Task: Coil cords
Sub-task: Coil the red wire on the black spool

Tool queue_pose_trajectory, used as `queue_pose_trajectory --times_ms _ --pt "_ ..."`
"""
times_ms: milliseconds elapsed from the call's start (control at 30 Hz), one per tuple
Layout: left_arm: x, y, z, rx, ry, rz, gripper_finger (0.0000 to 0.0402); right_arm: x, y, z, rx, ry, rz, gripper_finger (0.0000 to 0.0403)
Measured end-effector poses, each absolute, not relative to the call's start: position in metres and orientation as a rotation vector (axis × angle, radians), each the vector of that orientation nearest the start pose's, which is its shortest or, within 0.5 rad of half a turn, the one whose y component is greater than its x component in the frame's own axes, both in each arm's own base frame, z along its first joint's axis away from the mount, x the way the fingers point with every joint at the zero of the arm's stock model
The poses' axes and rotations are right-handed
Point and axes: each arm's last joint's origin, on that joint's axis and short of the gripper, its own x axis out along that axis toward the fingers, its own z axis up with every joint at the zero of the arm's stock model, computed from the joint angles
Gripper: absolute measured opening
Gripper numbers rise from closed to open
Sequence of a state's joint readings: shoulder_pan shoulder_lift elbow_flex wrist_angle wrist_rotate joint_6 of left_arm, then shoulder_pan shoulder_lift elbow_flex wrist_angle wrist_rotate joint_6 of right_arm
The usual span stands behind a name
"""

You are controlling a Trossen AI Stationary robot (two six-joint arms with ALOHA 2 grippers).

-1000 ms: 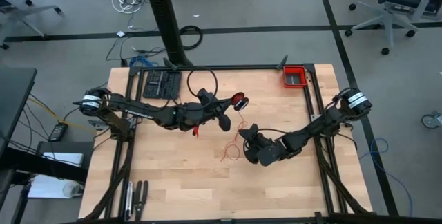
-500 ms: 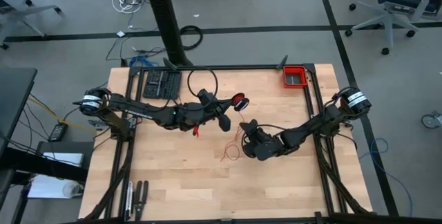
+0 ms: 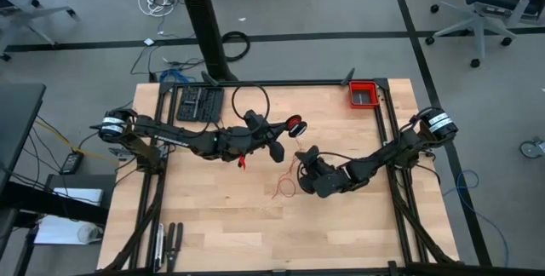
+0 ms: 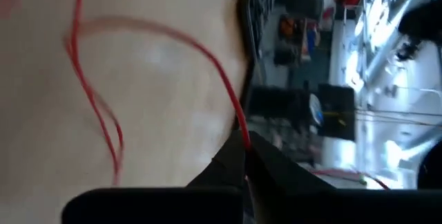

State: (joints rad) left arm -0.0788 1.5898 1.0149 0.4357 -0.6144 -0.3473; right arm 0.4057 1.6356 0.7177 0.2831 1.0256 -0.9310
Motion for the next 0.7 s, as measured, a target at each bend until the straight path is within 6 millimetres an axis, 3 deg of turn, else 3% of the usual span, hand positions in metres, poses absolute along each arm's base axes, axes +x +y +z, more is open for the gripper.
queue_pose_trajectory --times_ms 333,567,700 --pt "0.354 -0.011 0.272 -0.265 0.041 0.55 0.0 0.307 0.111 0.189 -1.052 0.382 -0.149 0.0002" --pt "0.355 -0.013 0.272 -0.146 0.084 0.481 0.0 0.321 0.117 0.223 -1.058 0.33 -0.107 0.0001" --pt "0.356 -0.014 0.272 -0.12 0.094 0.43 0.0 0.319 0.114 0.241 -1.027 0.276 -0.022 0.0001"
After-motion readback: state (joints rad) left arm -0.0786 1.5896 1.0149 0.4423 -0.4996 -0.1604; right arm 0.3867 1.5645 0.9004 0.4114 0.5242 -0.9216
